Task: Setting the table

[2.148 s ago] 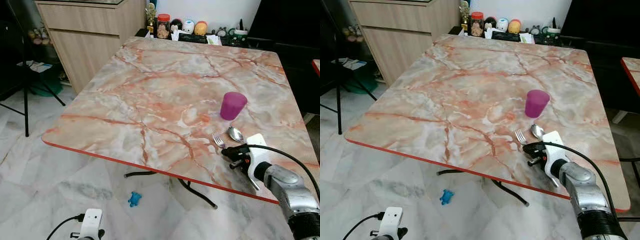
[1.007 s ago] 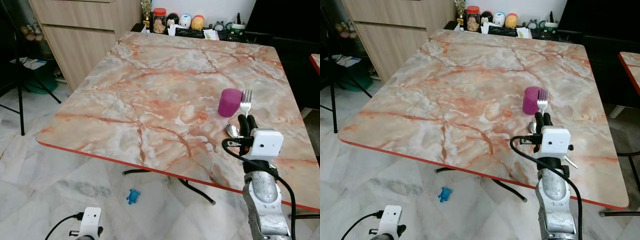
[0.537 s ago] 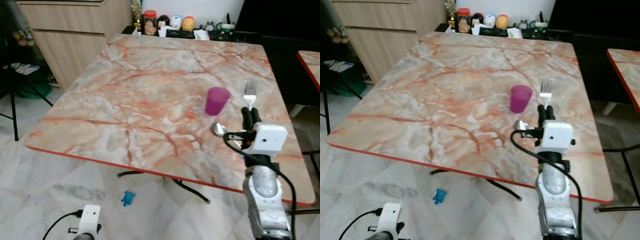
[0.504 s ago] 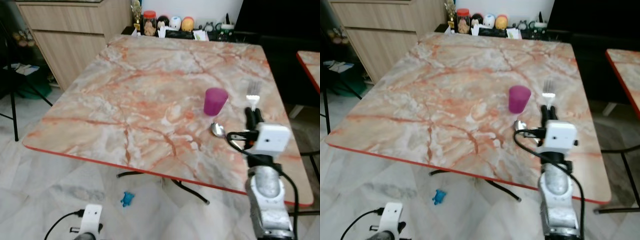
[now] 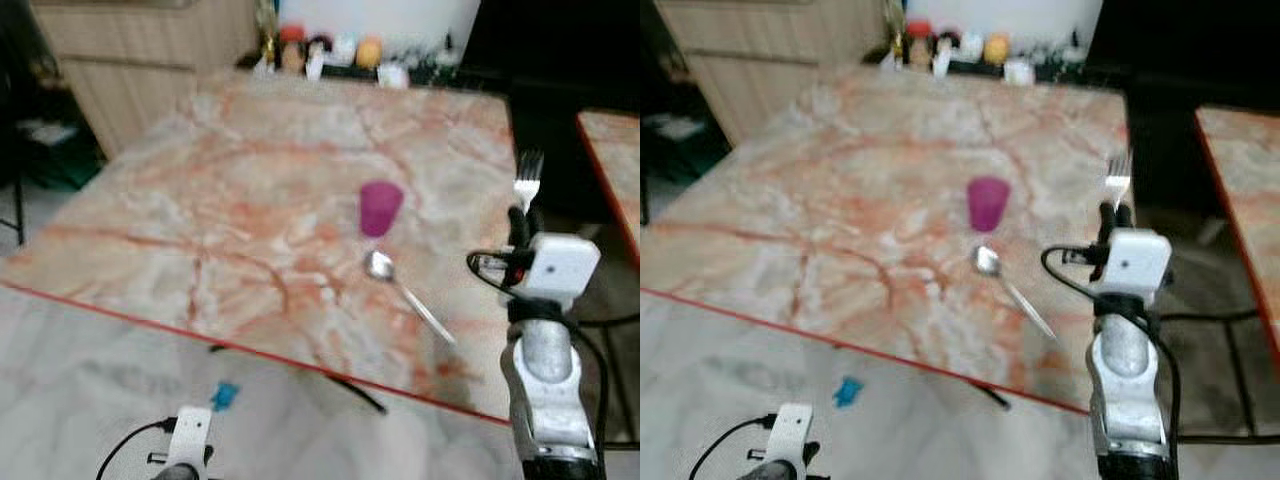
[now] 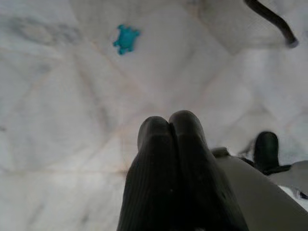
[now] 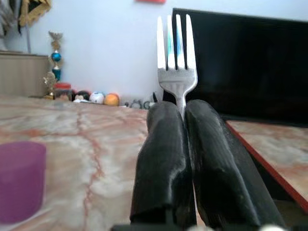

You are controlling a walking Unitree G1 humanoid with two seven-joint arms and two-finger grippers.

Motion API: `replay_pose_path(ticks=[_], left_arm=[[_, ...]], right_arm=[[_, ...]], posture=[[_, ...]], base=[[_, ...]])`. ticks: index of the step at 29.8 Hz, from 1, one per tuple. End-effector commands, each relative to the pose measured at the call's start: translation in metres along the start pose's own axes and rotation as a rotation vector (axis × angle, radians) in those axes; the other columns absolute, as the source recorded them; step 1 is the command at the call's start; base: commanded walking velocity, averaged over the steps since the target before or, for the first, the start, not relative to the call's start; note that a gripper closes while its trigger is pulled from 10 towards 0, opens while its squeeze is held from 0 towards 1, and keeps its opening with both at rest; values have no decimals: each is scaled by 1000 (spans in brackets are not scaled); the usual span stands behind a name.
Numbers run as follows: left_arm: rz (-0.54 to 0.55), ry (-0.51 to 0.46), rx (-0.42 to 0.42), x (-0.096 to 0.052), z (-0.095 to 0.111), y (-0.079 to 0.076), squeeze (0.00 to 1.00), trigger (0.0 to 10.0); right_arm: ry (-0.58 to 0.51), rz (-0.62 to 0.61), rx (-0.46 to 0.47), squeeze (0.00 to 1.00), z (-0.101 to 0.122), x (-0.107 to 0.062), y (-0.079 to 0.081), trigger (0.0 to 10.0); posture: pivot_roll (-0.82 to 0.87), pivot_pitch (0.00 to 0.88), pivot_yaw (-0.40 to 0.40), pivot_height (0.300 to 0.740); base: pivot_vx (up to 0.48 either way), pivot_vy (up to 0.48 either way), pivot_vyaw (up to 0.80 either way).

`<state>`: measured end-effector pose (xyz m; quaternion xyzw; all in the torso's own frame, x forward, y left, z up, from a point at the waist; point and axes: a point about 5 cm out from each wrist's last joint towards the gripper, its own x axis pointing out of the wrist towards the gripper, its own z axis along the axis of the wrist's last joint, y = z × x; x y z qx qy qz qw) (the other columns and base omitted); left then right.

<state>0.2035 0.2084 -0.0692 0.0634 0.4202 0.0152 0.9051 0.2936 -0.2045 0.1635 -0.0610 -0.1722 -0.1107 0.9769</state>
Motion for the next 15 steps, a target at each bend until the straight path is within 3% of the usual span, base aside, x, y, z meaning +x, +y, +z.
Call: replay_pose_path(ticks=[1,3,6,10,15], left_arm=[[6,7,12,-1,-3,4,0,10000],[6,6,13,-1,-3,3,0,10000],[1,6,19,-1,-3,3,0,10000],[0,4,21,-1,-2,3,0,10000],[5,-2,20,0,3,4,0,10000]], right_arm=[[-3,-12,20,0,1,-1,-1,10000],[12,-18,19,0,-2,-3,-2,10000],[26,-39,75,0,-4,-4,-3,10000],[1,-60,73,0,-1,-4,-6,10000],[5,-43,52,0,-2,-2,-3,10000]], posture=[[28,15,-2,740],[29,10,-2,740],[23,0,2,740],[22,0,9,740],[30,21,2,740]], base=[[0,-379,0],[0,-375,0],[0,-375,-704],[0,-371,-669],[0,-356,0]])
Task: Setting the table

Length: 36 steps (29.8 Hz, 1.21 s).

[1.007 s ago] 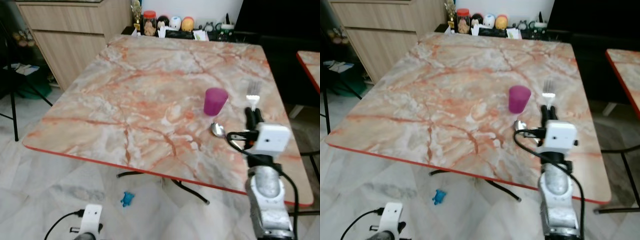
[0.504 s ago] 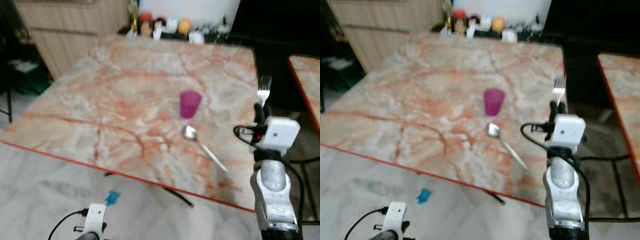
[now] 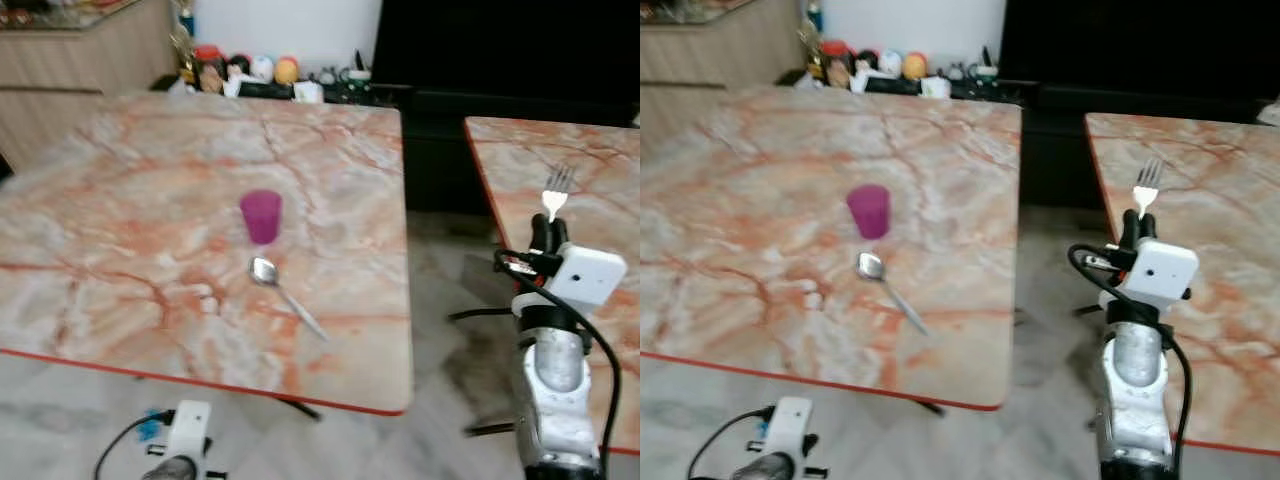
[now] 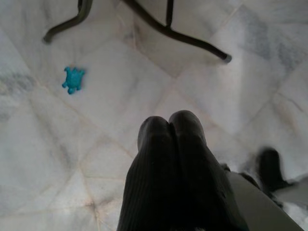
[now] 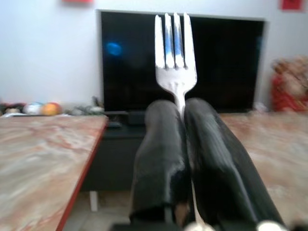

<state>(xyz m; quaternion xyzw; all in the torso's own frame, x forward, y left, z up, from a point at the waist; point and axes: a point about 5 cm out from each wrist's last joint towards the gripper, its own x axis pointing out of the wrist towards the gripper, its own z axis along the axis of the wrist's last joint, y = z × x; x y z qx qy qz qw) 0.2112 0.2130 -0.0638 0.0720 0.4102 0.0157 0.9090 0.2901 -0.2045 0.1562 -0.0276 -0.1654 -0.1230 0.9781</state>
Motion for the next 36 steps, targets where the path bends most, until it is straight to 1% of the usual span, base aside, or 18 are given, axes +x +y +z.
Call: replay_pose_path(ticks=[1,4,6,7,17,30,36], left_arm=[[-4,19,6,-1,-6,-2,0,10000],[-2,16,1,-1,-5,-3,0,10000],[-1,16,0,-1,-5,-3,0,10000],[3,20,-3,-1,-5,-2,0,10000],[12,39,-11,-2,-12,0,0,10000],[10,44,-7,-3,-14,0,0,10000],[5,42,-1,-2,-13,-1,0,10000]], right_arm=[[-17,-9,-6,0,4,4,-2,10000],[-28,-3,-2,0,7,9,-2,10000],[-30,-3,-2,0,8,10,-2,10000],[-42,-6,-17,0,11,13,-2,10000],[-43,-9,-22,0,12,15,-6,10000],[-49,-21,-33,0,14,18,-11,10000],[-52,-33,-45,0,15,20,-17,10000]], posture=[[30,25,0,740],[28,36,0,740],[28,36,0,740],[25,44,3,740],[28,69,3,740],[26,54,2,740],[19,36,4,740]], base=[[0,-356,0],[0,-352,0],[0,-349,0],[0,-352,0],[0,-352,0],[0,-352,0],[0,-352,0]])
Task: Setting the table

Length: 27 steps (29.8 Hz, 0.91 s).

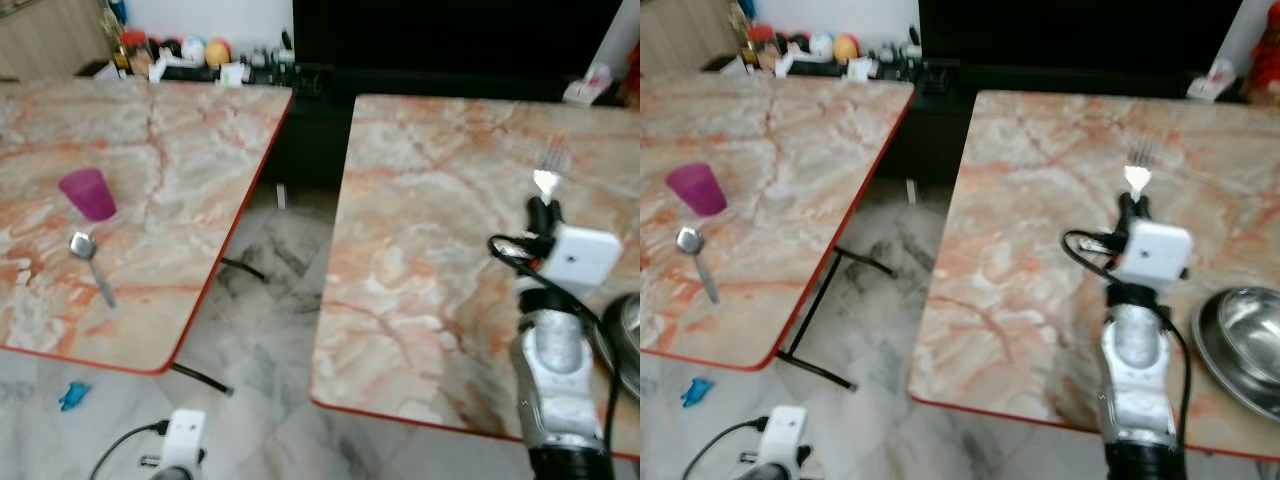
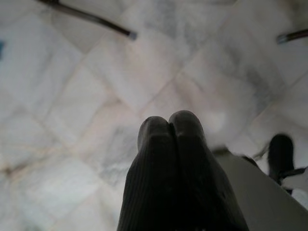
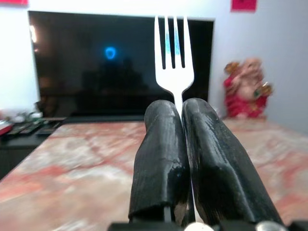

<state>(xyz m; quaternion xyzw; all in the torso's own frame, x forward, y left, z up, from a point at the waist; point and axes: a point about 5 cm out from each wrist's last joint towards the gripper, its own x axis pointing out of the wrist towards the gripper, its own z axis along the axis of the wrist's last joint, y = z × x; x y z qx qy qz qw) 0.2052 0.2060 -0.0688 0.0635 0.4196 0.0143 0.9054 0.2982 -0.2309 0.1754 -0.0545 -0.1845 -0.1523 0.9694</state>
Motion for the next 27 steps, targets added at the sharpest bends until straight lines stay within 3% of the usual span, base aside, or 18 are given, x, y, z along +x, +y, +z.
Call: replay_pose_path(ticks=[1,20,27], left_arm=[[15,21,13,-1,-5,7,0,10000],[10,24,15,-2,-6,7,0,10000],[13,30,1,-2,-9,8,0,10000]], right_arm=[[-9,18,12,0,3,0,6,10000],[-13,-5,28,0,5,2,4,10000],[-8,-12,23,0,5,1,4,10000]], posture=[[18,33,4,740],[22,60,10,740],[22,69,12,740]], base=[[0,-349,0],[0,-351,0],[0,-200,-452]])
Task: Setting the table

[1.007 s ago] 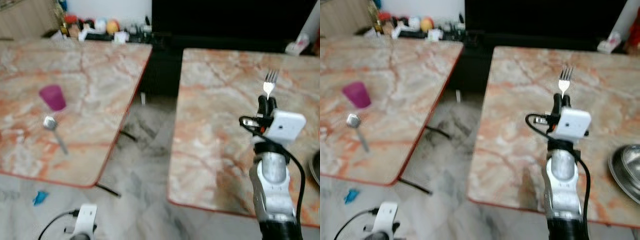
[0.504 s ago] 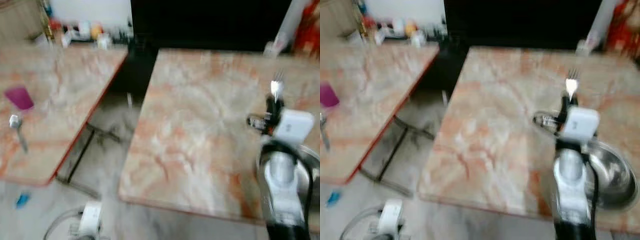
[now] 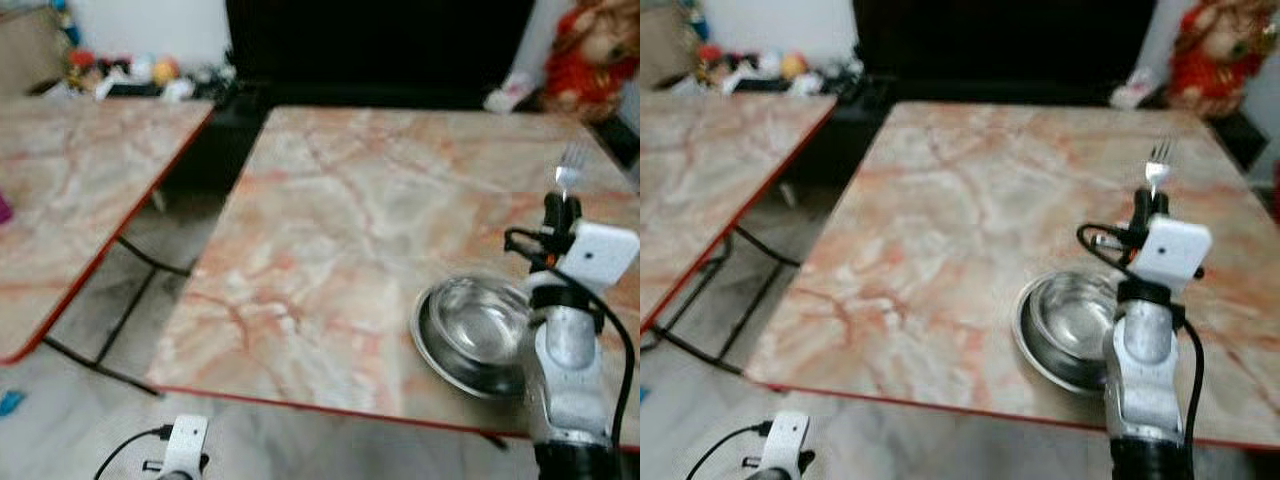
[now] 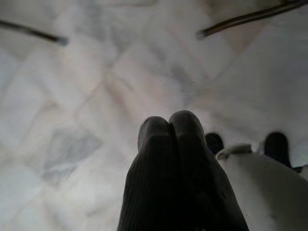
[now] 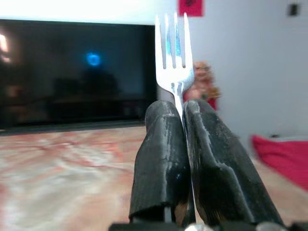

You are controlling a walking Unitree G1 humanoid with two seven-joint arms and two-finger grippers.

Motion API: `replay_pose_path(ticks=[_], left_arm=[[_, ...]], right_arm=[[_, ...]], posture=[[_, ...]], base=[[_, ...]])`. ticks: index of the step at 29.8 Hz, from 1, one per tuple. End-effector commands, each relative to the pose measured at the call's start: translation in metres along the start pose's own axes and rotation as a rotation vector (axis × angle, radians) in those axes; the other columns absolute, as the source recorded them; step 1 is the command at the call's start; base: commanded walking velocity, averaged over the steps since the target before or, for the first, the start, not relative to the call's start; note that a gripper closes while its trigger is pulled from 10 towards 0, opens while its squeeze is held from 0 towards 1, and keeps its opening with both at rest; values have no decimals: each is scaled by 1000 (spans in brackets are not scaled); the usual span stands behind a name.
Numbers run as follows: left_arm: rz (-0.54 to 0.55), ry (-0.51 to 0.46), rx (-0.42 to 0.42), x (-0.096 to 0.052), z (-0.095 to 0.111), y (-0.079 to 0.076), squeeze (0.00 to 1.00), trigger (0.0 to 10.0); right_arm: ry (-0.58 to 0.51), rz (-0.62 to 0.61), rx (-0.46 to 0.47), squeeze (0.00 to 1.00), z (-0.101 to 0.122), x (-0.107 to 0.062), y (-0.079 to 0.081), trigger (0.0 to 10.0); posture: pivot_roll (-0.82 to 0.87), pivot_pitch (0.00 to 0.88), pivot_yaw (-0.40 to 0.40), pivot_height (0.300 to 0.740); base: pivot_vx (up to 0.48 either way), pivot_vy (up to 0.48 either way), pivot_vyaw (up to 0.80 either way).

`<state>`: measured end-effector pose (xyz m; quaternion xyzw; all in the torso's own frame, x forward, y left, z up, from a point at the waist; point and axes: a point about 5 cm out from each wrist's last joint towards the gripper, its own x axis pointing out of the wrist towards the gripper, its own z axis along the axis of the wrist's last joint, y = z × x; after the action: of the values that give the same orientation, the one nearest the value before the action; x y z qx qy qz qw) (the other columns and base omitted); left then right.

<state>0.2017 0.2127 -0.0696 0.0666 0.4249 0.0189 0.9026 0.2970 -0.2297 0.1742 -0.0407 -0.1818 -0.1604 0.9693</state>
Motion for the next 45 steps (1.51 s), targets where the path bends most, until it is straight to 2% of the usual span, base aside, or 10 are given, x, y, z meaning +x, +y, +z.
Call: replay_pose_path(ticks=[1,19,22,26,29,30,35,38,44,45], left_arm=[[3,18,1,-1,-5,2,0,10000],[1,10,22,0,-2,0,0,10000],[-3,15,13,0,-3,0,0,10000],[-7,18,5,0,-3,-1,0,10000],[-11,21,3,0,-4,-1,0,10000],[-13,25,2,-1,-5,-1,0,10000],[-18,27,-1,-1,-5,-1,0,10000],[-24,28,-4,0,-4,-2,0,10000],[-26,29,-6,0,-4,-2,0,10000],[-27,32,-6,0,-5,-2,0,10000]], right_arm=[[-16,6,0,0,5,2,2,10000],[4,-17,-16,0,4,9,-4,10000],[50,-32,-51,0,-1,10,-7,10000],[194,-74,-131,0,-11,18,-22,10000],[234,-103,-121,0,-12,20,-28,10000],[317,-109,-80,0,-18,21,-31,10000],[426,-62,-65,0,-28,19,-28,10000],[561,-40,-47,0,-43,15,-25,10000],[622,4,-129,0,-48,15,-29,10000],[675,41,-139,0,-52,13,-30,10000]], posture=[[22,69,12,740],[24,72,13,740],[23,74,13,740],[25,76,14,740],[23,79,16,740],[20,80,17,740],[21,80,18,740],[25,82,17,740],[23,84,20,740],[22,85,20,740]], base=[[0,0,0],[0,-123,0],[0,0,0],[0,0,0],[0,0,0],[0,0,0],[0,0,0],[0,0,0],[0,0,0],[0,0,0]])
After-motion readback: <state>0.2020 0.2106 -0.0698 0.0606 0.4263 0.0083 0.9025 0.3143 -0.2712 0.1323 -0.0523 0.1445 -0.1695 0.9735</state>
